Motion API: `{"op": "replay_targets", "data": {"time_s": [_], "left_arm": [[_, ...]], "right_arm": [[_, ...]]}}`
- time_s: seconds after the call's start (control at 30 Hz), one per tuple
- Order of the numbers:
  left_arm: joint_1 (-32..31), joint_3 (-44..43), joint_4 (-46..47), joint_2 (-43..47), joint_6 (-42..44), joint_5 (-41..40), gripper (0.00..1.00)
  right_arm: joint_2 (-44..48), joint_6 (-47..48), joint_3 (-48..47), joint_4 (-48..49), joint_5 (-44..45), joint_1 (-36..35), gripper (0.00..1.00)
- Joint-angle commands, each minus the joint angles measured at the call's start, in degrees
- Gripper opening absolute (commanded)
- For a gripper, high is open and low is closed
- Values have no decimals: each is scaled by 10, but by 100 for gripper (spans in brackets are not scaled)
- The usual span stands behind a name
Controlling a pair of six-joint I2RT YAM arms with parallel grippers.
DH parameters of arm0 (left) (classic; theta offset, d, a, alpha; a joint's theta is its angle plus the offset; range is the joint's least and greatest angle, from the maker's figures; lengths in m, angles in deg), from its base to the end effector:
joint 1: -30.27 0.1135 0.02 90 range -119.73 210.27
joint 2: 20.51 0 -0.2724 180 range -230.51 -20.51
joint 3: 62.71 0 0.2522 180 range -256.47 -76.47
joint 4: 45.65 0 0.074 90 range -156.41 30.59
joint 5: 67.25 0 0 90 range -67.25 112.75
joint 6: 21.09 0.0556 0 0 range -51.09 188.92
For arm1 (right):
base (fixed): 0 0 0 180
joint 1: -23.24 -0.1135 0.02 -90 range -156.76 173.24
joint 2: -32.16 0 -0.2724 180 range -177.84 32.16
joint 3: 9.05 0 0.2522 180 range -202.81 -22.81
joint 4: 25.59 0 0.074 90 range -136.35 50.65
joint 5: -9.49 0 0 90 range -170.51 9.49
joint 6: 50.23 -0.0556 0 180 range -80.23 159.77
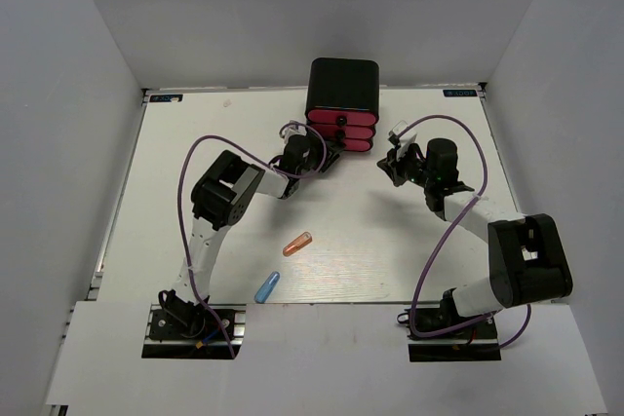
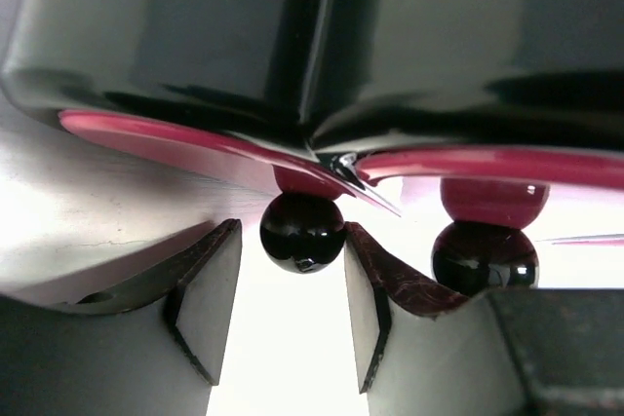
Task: Sort the stationery into containers
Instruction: Open the drawer in the storage box, then pick up the stationery from the center of the board.
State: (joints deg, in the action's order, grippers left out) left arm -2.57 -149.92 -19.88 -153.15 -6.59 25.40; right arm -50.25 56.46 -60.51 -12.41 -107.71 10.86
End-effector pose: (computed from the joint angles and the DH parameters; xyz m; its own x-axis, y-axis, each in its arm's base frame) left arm 0.4216 -0.2752 0.0906 -0.6307 -0.7440 -0.2207 -0.1289 0.3809 -0.9156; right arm 0.3050 0.0930 0.2161 -0.1087 -0.2854 -0.9522 -0.6755 0.7240 -0.1399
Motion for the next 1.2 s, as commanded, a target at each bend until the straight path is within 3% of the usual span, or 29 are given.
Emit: {"op": "replay_targets", "data": {"time_s": [0.0, 0.1, 0.2, 0.3, 0.67, 0.7, 0.77, 0.8, 0.83, 0.9, 0.93, 1.03, 1.17], "left_arm": [[1, 9, -3, 36, 2, -40, 54], [1, 9, -3, 36, 2, -46, 50], [-4, 9, -3, 36, 2, -51, 39], [-4, 21, 26, 36, 2, -39, 20], [-14, 138, 68, 111, 30, 33, 18], [-20, 153, 68, 117, 30, 38, 19], [-21, 164, 68, 128, 36, 38, 22], [-21, 164, 68, 128, 36, 38, 31], [-21, 169, 68, 128, 36, 44, 38], [-21, 169, 63, 134, 36, 44, 48], [-21, 169, 63, 134, 36, 44, 58], [-21, 169, 50, 155, 50, 59, 63], [-21, 199, 13, 206, 69, 81, 69]], "right_arm": [[17, -3, 1, 13, -11, 3, 0], [16, -3, -1, 13, -14, 2, 0], [17, -3, -1, 13, -13, 2, 0], [19, -3, 2, 10, -14, 3, 0], [36, 15, 18, 10, -52, 3, 0], [37, 18, 20, 9, -58, 4, 0], [37, 28, 18, 1, -88, 4, 9], [35, 31, 17, -3, -106, 3, 17], [33, 40, 10, -18, -116, 5, 36], [30, 54, 3, -34, -164, 3, 46], [31, 76, -9, -57, -180, 3, 49], [30, 169, -35, -142, -269, 3, 56], [20, 395, -70, -302, -362, 2, 58]]}}
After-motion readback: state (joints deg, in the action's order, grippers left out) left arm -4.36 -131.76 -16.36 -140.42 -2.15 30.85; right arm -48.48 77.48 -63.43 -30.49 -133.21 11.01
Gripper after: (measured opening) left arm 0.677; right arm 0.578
